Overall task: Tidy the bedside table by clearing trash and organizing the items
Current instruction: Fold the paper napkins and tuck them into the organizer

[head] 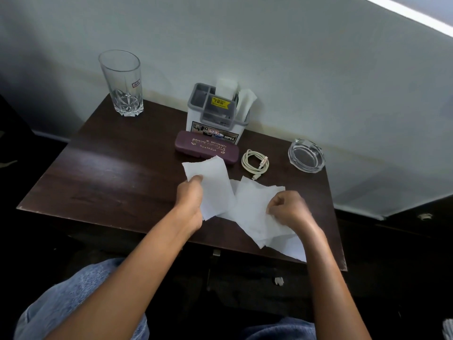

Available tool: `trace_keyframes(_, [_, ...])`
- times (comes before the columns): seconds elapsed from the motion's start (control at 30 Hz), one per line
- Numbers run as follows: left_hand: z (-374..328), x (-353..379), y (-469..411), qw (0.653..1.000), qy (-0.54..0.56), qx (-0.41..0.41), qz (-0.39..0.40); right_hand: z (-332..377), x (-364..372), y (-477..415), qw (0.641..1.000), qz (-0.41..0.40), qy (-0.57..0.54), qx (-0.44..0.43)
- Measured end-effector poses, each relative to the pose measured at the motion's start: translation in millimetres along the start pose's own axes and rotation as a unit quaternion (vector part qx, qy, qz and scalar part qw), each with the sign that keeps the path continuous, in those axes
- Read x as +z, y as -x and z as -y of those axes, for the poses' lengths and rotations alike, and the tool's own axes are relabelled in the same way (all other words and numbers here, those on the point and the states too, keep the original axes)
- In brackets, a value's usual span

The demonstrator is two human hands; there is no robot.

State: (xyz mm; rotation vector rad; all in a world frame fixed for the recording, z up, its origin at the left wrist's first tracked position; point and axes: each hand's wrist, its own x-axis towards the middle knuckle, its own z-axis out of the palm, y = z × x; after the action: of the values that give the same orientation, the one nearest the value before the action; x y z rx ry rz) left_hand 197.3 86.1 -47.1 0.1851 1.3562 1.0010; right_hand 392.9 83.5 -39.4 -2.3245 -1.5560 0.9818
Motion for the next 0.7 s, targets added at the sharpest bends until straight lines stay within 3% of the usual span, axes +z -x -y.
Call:
trace_keyframes(0.13, [-0.6,0.1,1.2,1.0,0.0,-0.003,0.002,1.8,-23.2,8.1,0.995,0.015,-0.099,0.004])
trace_keyframes(0.5, [2.5,4.3,2.8,0.999,-0.017,0.019,0.027,4.2,-49.9,24.0,0.953,-0.064,-0.293,-0.032])
trace_keyframes(0.7, [9.9,11.7,6.1,0.995,-0.016,-0.018,0.094,21.6,-45.7,31.5,0.943,-0.043,-0.323,-0.073])
